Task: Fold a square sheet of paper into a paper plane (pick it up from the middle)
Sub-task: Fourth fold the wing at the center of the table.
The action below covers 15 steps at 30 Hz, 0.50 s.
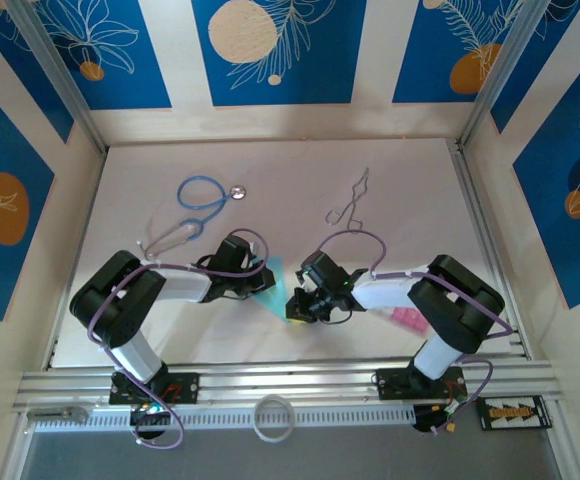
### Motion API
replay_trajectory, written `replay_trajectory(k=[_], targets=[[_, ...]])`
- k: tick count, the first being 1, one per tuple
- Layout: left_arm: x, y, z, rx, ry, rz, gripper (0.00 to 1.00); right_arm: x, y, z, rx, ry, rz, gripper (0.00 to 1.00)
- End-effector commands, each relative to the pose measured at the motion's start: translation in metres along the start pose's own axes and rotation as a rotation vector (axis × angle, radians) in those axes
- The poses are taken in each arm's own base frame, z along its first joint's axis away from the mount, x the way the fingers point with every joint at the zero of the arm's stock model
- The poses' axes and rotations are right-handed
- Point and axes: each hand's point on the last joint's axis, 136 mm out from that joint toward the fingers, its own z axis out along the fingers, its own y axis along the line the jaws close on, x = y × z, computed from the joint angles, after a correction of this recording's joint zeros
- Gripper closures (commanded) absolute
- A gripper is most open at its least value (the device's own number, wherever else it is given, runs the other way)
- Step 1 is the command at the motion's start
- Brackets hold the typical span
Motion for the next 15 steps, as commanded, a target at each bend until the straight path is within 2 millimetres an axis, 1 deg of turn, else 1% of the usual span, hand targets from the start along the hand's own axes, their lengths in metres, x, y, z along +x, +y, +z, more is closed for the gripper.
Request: replay_trajectory(k=[1, 5, 8, 12, 15], targets=[[0.011, 0.033, 0.0, -0.107, 0.019, -0.047, 1.0, 0.03, -0.023, -0.001, 0.088, 0.108, 0.034, 0.87], [0.011, 0.033, 0.0, -0.107, 0.018, -0.049, 1.0, 0.031, -0.029, -0.001, 0.112, 0.109, 0.04, 0.87], [0.011, 0.032, 0.001, -0.104, 0.019, -0.048, 1.0, 0.032, -0.034, -0.001, 0.135, 0.108, 0.047, 0.91], [0.011, 0.033, 0.0, -0.104, 0.016, -0.05, 1.0, 0.034, -0.036, 0.001, 0.141, 0.118, 0.052, 0.94], [0.011, 0.034, 0.0, -0.108, 0.017, -0.052, 1.0, 0.033, -0.032, -0.001, 0.127, 0.112, 0.039, 0.91]])
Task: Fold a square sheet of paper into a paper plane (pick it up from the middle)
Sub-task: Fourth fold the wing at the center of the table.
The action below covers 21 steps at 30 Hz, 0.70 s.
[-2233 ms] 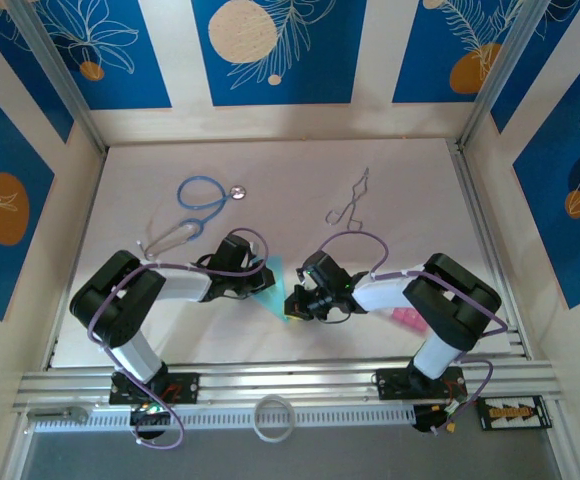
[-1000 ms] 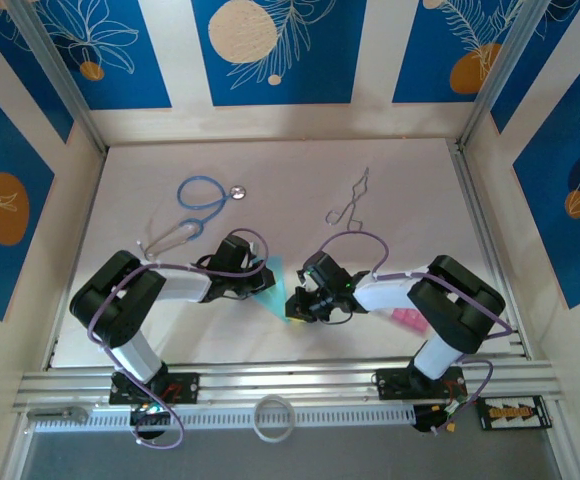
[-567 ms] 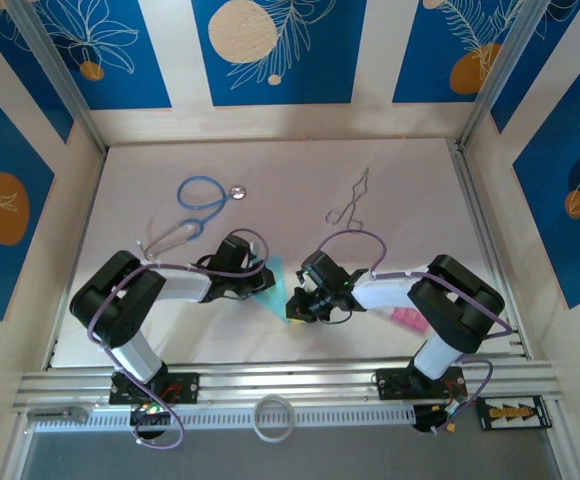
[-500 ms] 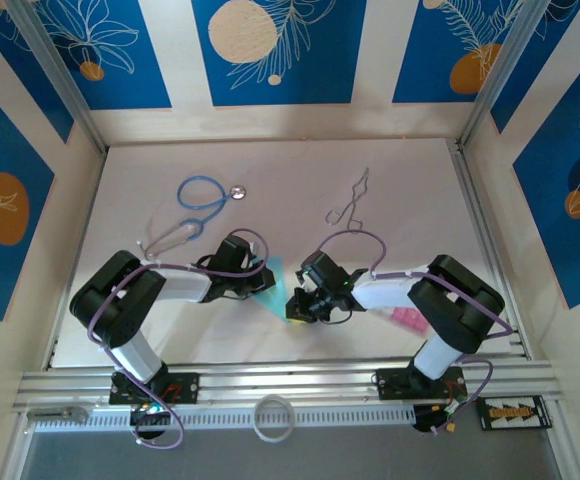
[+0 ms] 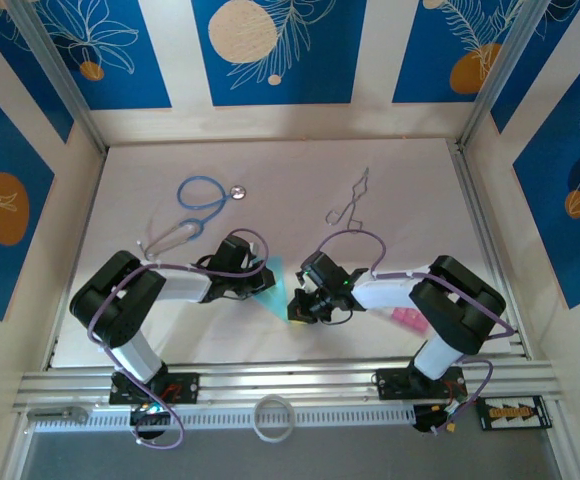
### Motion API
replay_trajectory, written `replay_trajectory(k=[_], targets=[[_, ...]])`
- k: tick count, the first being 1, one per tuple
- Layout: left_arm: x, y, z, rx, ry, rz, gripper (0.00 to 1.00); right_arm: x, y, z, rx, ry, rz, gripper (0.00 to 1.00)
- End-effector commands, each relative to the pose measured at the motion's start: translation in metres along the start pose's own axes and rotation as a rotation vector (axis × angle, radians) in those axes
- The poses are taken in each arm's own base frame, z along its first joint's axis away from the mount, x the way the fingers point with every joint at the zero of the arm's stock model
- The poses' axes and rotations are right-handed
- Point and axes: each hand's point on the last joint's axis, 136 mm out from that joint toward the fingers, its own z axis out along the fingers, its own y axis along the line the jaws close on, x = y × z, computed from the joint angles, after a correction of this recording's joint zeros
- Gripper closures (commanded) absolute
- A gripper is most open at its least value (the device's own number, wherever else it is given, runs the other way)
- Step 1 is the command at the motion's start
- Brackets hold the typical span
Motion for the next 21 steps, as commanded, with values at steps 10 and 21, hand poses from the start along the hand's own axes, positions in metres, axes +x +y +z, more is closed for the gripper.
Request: replay_trajectory(k=[10, 21], targets=[[0.012, 0.034, 0.0, -0.11, 0.018, -0.053, 1.0, 0.033, -0.03, -0.001, 0.104, 0.111, 0.041, 0.91], [0.013, 0.035, 0.0, -0.109, 0.02, -0.055, 1.0, 0.025, -0.025, -0.009, 0.123, 0.077, 0.026, 0.89]])
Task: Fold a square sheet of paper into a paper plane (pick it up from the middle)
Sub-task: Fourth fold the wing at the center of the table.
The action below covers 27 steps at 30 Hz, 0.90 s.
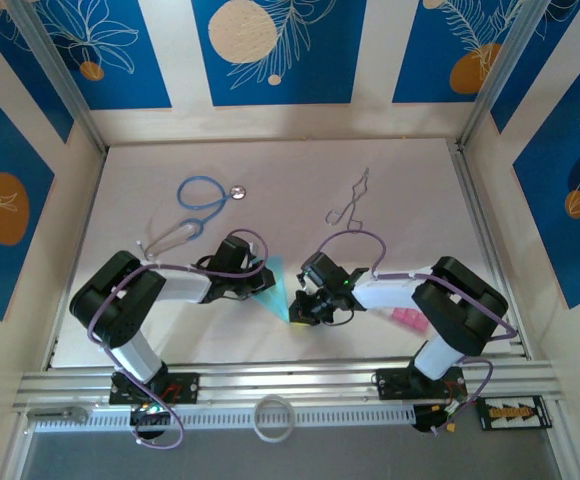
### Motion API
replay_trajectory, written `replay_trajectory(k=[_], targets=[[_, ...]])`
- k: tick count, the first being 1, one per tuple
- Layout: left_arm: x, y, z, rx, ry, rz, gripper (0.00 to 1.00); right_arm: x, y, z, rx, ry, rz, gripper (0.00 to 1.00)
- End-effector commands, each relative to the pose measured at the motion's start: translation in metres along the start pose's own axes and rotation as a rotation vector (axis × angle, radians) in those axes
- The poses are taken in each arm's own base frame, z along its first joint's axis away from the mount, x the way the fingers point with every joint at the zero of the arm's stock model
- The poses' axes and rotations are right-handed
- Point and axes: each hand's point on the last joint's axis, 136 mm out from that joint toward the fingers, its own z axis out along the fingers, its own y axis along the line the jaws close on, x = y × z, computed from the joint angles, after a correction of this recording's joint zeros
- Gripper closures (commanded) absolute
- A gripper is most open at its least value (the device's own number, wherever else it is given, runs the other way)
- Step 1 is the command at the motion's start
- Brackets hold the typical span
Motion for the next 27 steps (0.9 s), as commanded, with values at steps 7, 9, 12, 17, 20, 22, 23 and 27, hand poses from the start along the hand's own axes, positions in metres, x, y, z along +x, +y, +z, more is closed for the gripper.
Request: replay_trajectory(k=[7, 9, 12, 17, 20, 22, 23, 27], targets=[[0.012, 0.036, -0.001, -0.114, 0.018, -0.039, 1.0, -0.007, 0.017, -0.031, -0.067, -0.065, -0.016, 0.87], [0.013, 0.036, -0.001, -0.112, 0.02, -0.038, 1.0, -0.011, 0.033, -0.032, -0.137, -0.062, -0.042, 0.89], [0.012, 0.035, -0.001, -0.11, 0.018, -0.037, 1.0, -0.015, 0.047, -0.025, -0.192, -0.032, -0.058, 0.93], [0.013, 0.037, 0.0, -0.111, 0.022, -0.041, 1.0, -0.024, 0.049, -0.003, -0.195, -0.001, -0.033, 0.95], [0.014, 0.037, 0.0, -0.11, 0.02, -0.041, 1.0, -0.024, 0.049, 0.003, -0.192, 0.014, -0.027, 0.95], [0.013, 0.037, -0.001, -0.112, 0.018, -0.041, 1.0, -0.021, 0.04, 0.007, -0.159, 0.016, -0.018, 0.95], [0.014, 0.037, -0.001, -0.111, 0.018, -0.04, 1.0, -0.019, 0.034, 0.008, -0.141, 0.022, -0.008, 0.95], [0.013, 0.035, -0.002, -0.108, 0.017, -0.037, 1.0, 0.001, 0.001, 0.018, -0.076, 0.064, 0.041, 0.96]])
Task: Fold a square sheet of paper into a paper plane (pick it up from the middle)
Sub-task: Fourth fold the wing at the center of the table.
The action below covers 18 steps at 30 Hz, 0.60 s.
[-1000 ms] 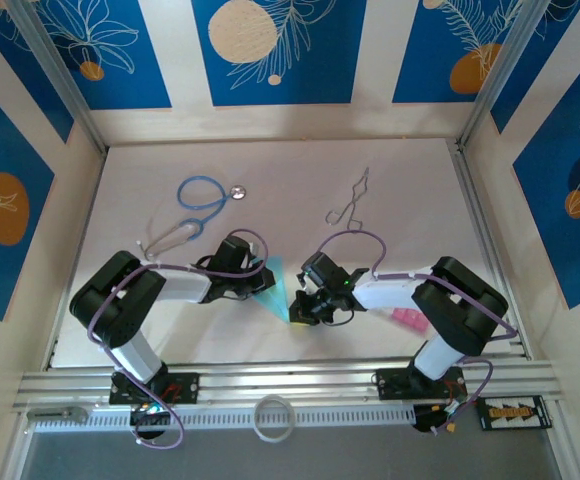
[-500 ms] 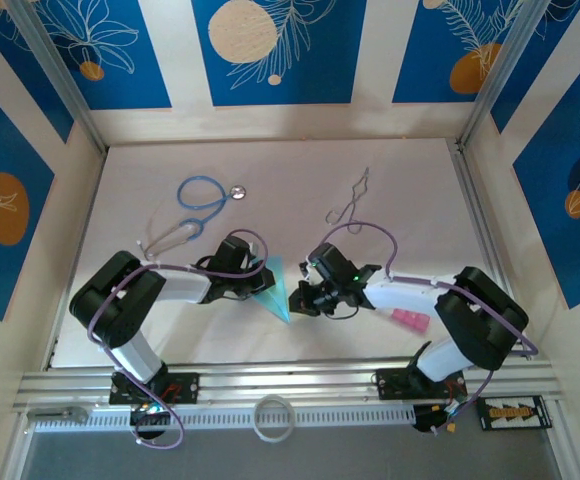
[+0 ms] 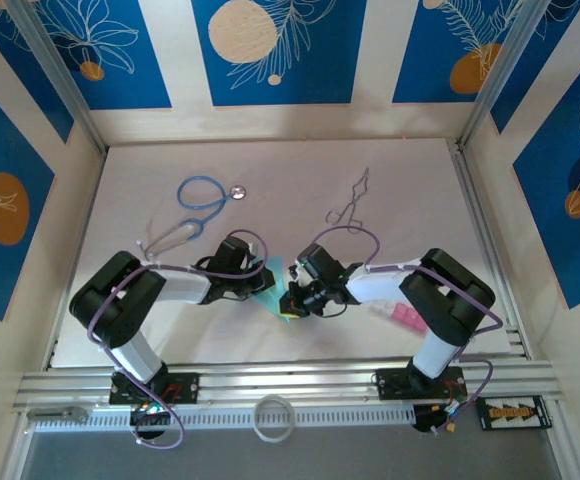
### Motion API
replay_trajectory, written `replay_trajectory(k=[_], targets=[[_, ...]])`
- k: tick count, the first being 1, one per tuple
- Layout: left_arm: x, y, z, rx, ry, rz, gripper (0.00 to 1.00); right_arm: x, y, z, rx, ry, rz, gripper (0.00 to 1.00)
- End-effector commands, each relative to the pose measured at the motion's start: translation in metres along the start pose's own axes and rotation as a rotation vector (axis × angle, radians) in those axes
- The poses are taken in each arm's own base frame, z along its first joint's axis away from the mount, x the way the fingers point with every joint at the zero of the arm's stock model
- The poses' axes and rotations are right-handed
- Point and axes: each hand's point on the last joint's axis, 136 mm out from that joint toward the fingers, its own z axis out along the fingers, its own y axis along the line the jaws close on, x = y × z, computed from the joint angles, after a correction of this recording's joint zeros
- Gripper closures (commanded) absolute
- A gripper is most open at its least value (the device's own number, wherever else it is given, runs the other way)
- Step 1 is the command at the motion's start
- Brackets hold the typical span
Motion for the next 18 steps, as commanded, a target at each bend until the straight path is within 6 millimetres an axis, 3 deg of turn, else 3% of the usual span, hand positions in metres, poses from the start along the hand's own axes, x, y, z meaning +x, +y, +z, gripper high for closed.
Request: replay_trajectory(k=[1, 7, 14, 18], targets=[[0.013, 0.035, -0.003, -0.119, 0.022, -0.04, 1.0, 0.028, -0.035, 0.008, 0.064, 0.068, 0.067, 0.96], [0.011, 0.037, -0.004, -0.128, 0.012, -0.043, 1.0, 0.054, -0.056, 0.007, 0.095, 0.112, 0.093, 0.96], [0.009, 0.039, -0.004, -0.132, 0.004, -0.054, 1.0, 0.064, -0.049, -0.002, 0.087, 0.119, 0.057, 0.96], [0.009, 0.038, -0.004, -0.126, 0.004, -0.057, 1.0, 0.057, -0.036, -0.016, 0.084, 0.072, 0.026, 0.96]])
